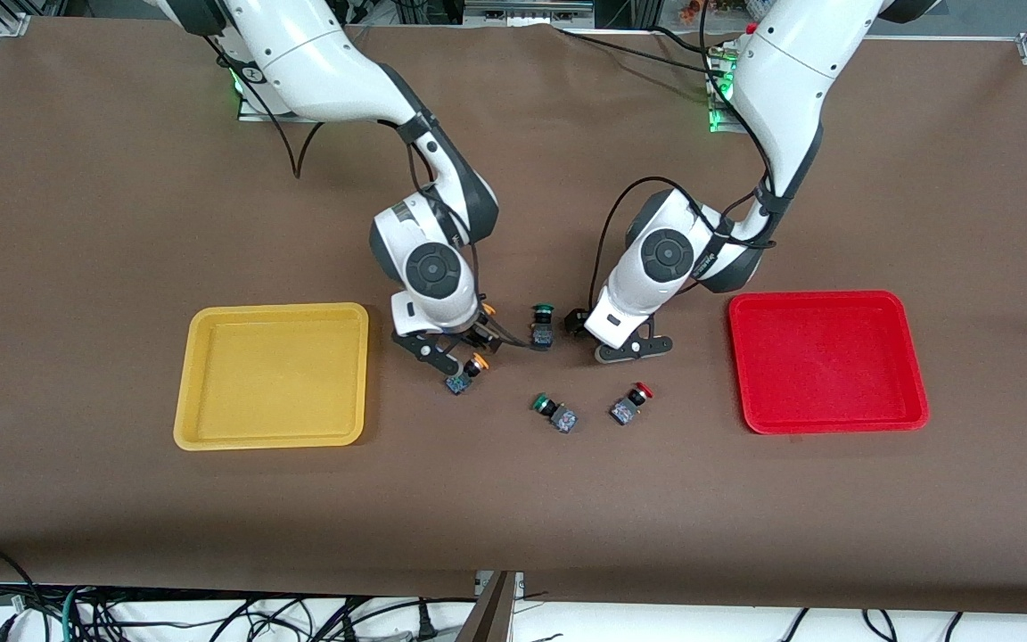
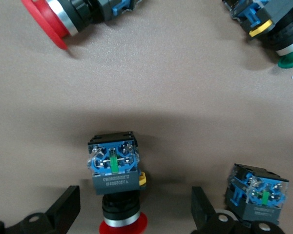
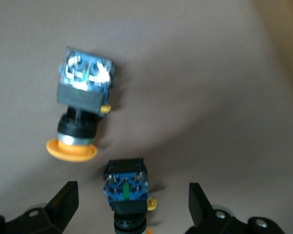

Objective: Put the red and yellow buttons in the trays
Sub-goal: 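Grasp a yellow button with the right gripper while the left gripper grasps red, then place the yellow button in the yellow tray while the left gripper places red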

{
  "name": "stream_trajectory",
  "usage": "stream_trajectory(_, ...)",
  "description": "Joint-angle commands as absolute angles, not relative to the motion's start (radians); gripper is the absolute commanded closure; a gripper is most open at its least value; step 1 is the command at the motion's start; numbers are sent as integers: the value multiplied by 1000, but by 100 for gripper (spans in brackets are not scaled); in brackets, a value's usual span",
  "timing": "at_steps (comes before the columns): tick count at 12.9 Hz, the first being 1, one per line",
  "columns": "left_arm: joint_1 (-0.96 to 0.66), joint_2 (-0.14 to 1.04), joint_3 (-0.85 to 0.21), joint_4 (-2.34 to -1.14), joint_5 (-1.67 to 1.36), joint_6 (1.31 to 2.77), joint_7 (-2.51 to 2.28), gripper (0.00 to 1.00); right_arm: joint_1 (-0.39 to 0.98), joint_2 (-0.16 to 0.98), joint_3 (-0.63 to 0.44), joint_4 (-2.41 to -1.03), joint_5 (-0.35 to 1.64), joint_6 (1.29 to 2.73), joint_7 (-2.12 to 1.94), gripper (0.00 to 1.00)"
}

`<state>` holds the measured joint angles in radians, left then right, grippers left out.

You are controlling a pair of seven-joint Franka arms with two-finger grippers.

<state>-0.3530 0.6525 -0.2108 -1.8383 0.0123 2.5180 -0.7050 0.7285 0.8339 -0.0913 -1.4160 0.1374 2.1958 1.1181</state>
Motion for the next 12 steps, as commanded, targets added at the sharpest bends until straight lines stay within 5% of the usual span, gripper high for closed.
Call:
stream_trajectory(1, -350, 672, -202, -1825, 121, 2525, -729, 57, 747, 847, -92, -1408, 150, 2197, 1126, 2)
stream_trajectory(2, -348, 672, -202, -1825, 123, 2525, -724, 74, 747, 854, -92, -1410, 149, 2197, 1118, 28)
stream_trajectory(3, -347, 672, -201, -1824, 123, 2525, -721, 80, 747, 861, -92, -1410, 150, 2200, 1111, 74)
stream_trajectory(4, -347, 670, -201, -1825, 123, 2523, -721, 87, 747, 867, -92, -1410, 150, 2203, 1111, 99)
stream_trajectory(8, -316, 588, -190, -1821, 123, 2363, -616, 92, 738, 839, -94, -1404, 149, 2181, 1094, 100)
stream_trajectory(12, -128, 493, -192, -1761, 126, 2045, -141, 88, 582, 687, -104, -1405, 149, 1892, 797, 100)
